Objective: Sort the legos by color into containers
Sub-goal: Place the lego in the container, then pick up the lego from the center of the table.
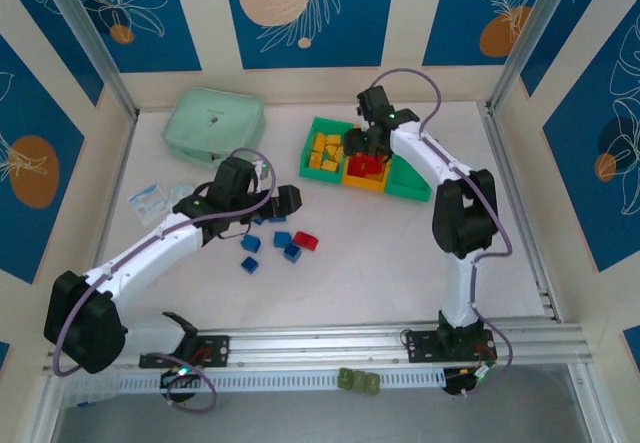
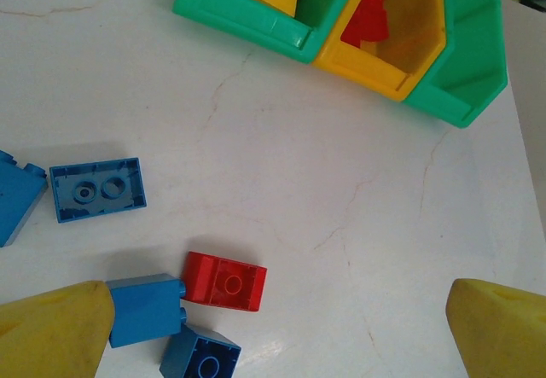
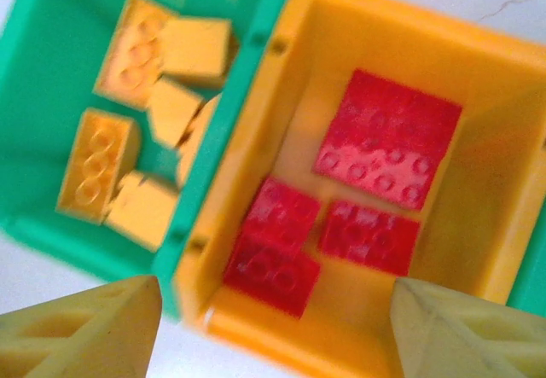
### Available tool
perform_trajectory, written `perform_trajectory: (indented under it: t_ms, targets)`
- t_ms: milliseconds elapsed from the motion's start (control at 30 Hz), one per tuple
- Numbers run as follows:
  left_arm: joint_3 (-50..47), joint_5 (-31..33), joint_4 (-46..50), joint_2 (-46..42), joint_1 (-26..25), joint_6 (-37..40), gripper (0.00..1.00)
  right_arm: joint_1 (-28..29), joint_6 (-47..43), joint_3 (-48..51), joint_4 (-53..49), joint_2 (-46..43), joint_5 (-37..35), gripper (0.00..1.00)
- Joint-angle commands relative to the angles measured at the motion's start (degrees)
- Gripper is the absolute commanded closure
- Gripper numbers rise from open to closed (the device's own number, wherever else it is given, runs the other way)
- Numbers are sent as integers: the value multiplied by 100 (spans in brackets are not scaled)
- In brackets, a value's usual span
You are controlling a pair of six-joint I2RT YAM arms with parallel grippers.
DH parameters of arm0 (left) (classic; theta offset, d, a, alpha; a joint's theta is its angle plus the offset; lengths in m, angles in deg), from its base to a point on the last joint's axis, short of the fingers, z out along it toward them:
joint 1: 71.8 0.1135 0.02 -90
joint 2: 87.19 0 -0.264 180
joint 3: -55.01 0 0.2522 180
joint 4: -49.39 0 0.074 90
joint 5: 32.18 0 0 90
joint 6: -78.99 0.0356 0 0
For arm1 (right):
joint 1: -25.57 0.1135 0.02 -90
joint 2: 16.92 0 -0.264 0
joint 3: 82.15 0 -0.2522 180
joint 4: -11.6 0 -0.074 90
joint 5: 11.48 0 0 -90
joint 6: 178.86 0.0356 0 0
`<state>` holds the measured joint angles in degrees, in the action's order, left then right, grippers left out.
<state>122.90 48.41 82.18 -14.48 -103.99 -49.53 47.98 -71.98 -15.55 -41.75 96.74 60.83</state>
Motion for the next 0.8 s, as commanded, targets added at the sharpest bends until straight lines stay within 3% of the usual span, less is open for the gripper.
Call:
perform_trajectory:
  t_ms: [0,367,767]
  targets:
    - [106,59,228,-204,-36,109,1,322,145,493,21,-690,345,26]
    - [-665,437,884,-1265,-24,100,1,1589,624,2305,190,-1762,543,22]
    - [-1185,848,1239,-2064,-15,-88,1,2630,901,3155,520,-1584,520,18]
